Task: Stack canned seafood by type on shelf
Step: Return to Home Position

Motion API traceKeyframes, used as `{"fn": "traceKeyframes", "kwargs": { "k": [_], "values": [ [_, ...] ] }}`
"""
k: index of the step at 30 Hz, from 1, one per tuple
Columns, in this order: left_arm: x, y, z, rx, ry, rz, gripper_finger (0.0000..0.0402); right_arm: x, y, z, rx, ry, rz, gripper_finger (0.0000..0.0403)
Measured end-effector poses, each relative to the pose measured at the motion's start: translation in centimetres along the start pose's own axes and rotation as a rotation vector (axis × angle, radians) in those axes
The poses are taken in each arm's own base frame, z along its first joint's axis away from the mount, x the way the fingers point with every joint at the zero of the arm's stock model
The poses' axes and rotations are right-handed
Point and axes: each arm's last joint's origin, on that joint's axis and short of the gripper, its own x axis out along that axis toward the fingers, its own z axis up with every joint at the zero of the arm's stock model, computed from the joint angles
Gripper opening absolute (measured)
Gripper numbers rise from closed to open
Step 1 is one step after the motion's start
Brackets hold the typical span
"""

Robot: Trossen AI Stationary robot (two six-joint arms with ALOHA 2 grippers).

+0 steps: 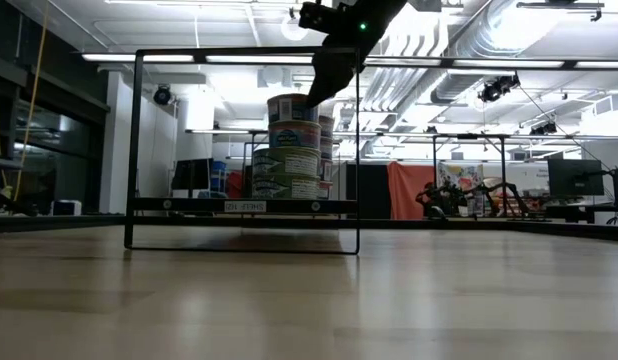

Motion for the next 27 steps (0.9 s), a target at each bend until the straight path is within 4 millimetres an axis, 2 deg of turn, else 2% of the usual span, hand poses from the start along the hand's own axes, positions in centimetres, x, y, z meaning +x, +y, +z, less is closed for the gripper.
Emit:
{"fn": "traceKeyframes", "kwargs": {
  "k": [9, 21, 27],
  "values": [
    [0.0, 0.0, 0.0, 0.077, 0.0, 0.0, 0.0, 0.0, 0.0, 0.0, 0.0, 0.0, 0.0, 0.028],
    [0.0, 0.0, 0.1, 0.041, -0.001, -0.003, 0.0, 0.0, 0.0, 0.0, 0.048, 0.0, 0.0, 0.028],
    [-0.8, 0.5, 1.3, 0.012, -0.01, -0.043, 0.0, -0.3, 0.1, -0.3, 0.12, 0.018, 0.072, 0.028]
  ]
}}
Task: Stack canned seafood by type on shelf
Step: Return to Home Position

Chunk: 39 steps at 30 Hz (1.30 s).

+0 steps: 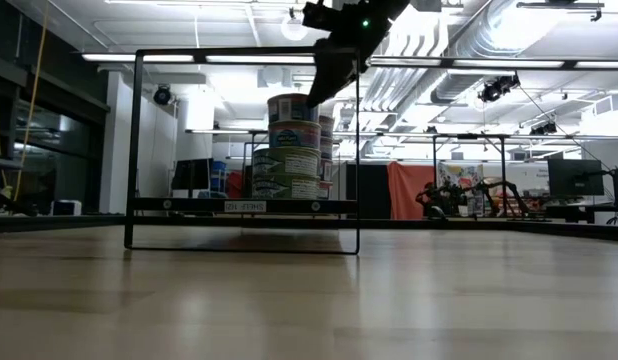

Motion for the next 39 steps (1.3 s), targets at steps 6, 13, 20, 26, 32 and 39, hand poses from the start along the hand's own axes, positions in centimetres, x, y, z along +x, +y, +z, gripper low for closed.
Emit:
{"fn": "traceKeyframes", "kwargs": {
  "k": [6, 13, 20, 26, 32, 39],
  "values": [
    [-1.2, 1.0, 1.6, 0.029, -0.021, -0.002, 0.0, -1.1, -0.1, -0.1, 0.049, -0.007, 0.136, 0.028],
    [-2.1, 2.6, 2.7, 0.078, -0.016, 0.028, 0.0, -2.3, -0.4, -0.1, 0.096, -0.016, 0.247, 0.028],
    [-2.4, 4.0, 2.4, 0.176, 0.052, 0.081, 0.0, -4.6, -1.2, -1.1, 0.144, 0.066, 0.338, 0.028],
    [-1.4, 4.5, 1.4, 0.307, 0.15, -0.046, 0.0, -6.3, -1.0, -1.8, 0.188, 0.132, 0.471, 0.028],
    [1.1, 7.0, -1.2, 0.306, 0.006, -0.28, 0.0, -7.2, 0.9, -3.2, 0.226, 0.144, 0.513, 0.028],
    [-1.0, 13.3, -4.7, 0.139, 0.011, -0.182, 0.0, -10.4, 2.6, -6.1, 0.358, 0.108, 0.571, 0.028]
  ]
}}
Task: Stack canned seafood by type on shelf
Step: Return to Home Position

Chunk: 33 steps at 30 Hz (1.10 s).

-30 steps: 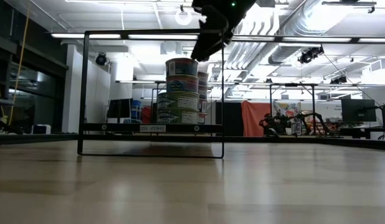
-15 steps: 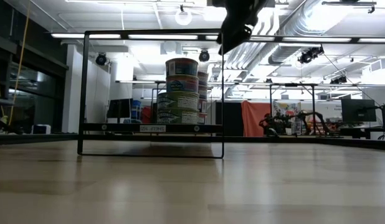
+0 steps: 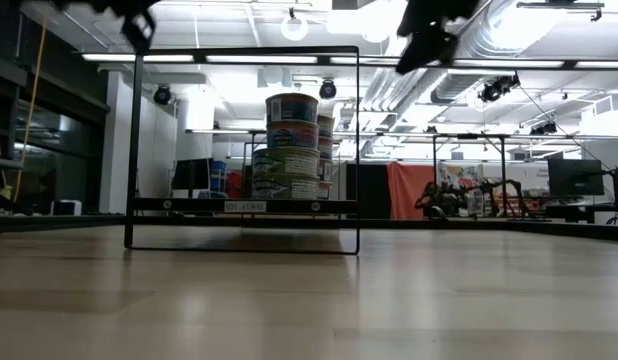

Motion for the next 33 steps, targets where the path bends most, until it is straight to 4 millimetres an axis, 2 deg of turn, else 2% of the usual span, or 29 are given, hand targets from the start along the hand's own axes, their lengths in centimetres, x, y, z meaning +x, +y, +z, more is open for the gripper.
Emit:
{"fn": "traceKeyframes", "kwargs": {
  "k": [6, 11, 23, 33],
  "values": [
    [-4.0, 2.0, -3.0, -0.14, -0.084, -0.024, 0.0, -2.9, 1.1, -1.9, 0.087, -0.153, 0.021, 0.028],
    [-5.8, 3.0, -5.2, -0.219, -0.14, -0.014, 0.0, -4.2, 1.5, -2.3, 0.137, -0.243, -0.005, 0.028],
    [-6.8, 3.9, -8.3, -0.229, -0.13, 0.041, 0.0, -4.3, 2.6, -2.8, 0.129, -0.241, 0.013, 0.028],
    [-7.1, 4.0, -8.9, -0.172, -0.118, 0.064, 0.0, -4.3, 2.6, -2.8, 0.156, -0.241, 0.013, 0.028]
  ]
}}
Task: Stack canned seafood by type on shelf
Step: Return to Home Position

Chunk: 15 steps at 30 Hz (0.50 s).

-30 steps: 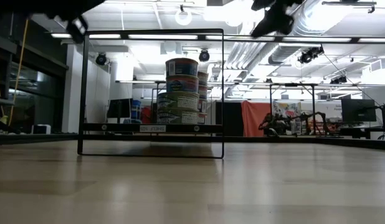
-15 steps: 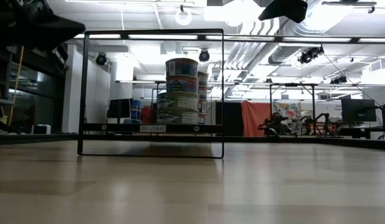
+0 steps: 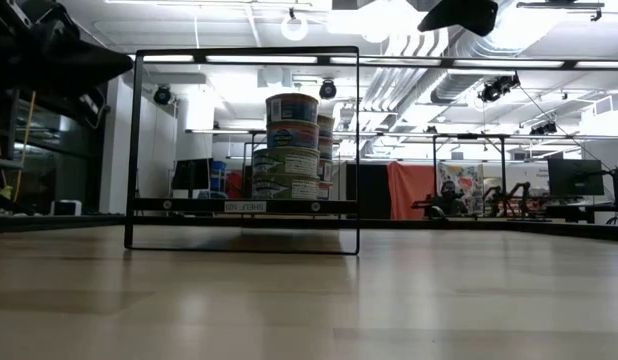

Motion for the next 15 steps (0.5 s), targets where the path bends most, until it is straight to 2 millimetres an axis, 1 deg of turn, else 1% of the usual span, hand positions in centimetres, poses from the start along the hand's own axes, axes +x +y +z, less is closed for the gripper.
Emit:
{"fn": "traceKeyframes", "kwargs": {
  "k": [5, 11, 15],
  "values": [
    [0.1, 0.1, 0.2, 0.064, -0.014, -0.003, 0.0, 0.0, 0.0, 0.0, 0.013, 0.004, 0.005, 0.028],
    [0.5, 0.7, 0.4, 0.049, 0.006, -0.06, 0.0, 0.0, 0.0, 0.0, 0.024, 0.005, 0.006, 0.028],
    [0.6, 1.3, 0.2, 0.058, 0.044, -0.067, 0.0, 0.0, 0.0, 0.0, 0.028, 0.005, 0.007, 0.0279]
  ]
}}
